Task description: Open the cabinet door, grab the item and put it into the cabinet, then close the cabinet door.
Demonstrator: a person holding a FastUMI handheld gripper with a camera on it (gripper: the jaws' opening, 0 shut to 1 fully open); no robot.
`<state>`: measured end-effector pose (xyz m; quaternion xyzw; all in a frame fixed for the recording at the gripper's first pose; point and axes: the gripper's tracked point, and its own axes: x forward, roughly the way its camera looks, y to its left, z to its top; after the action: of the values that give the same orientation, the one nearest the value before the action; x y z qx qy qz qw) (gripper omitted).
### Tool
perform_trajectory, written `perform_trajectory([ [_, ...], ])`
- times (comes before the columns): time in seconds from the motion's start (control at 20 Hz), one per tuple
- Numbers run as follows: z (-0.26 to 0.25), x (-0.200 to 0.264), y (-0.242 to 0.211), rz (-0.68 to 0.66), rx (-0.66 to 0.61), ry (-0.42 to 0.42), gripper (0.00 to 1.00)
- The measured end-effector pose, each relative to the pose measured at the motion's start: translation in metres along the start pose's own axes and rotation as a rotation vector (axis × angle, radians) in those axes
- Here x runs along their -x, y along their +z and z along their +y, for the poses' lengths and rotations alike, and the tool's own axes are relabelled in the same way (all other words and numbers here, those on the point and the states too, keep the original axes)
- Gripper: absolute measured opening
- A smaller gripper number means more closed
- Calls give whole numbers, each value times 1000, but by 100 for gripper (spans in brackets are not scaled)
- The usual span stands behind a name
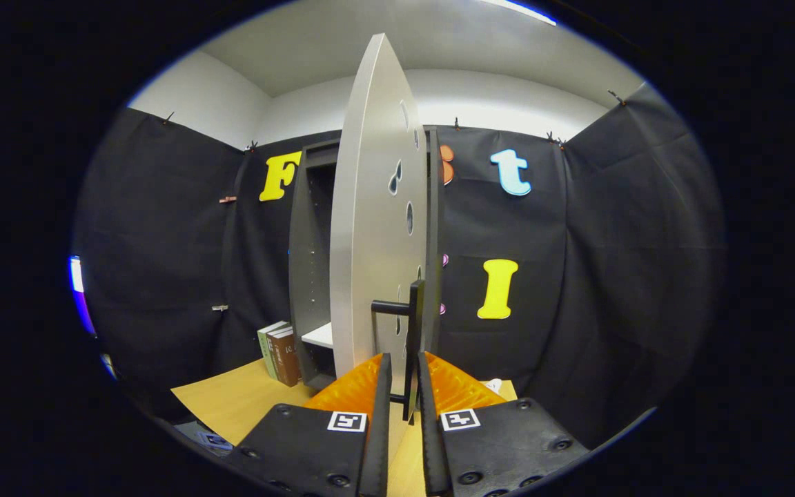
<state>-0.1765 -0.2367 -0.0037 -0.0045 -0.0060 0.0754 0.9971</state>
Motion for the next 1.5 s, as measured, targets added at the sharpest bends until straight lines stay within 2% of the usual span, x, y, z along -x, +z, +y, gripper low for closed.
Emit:
perform_trajectory([
  [0.1, 4, 16, 8, -27, 19, -37, 24],
  [0.2, 26, 25, 11, -35, 1, -44, 24],
  [0.3, 47, 25, 14, -56, 38, -69, 24],
  [0.4, 77, 23, 10, -49, 68, -78, 24],
  [0.55, 130, 14, 0, -27, 48, -87, 24],
  [0.75, 168, -3, -38, 26, 70, -154, 27],
  [0.9, 194, -16, -81, 102, 60, -171, 27],
  [1.1, 220, -33, -149, 210, 40, -147, 27],
  [1.25, 234, -46, -193, 286, 8, -116, 40],
  [1.5, 237, -69, -256, 398, -41, -86, 39],
])
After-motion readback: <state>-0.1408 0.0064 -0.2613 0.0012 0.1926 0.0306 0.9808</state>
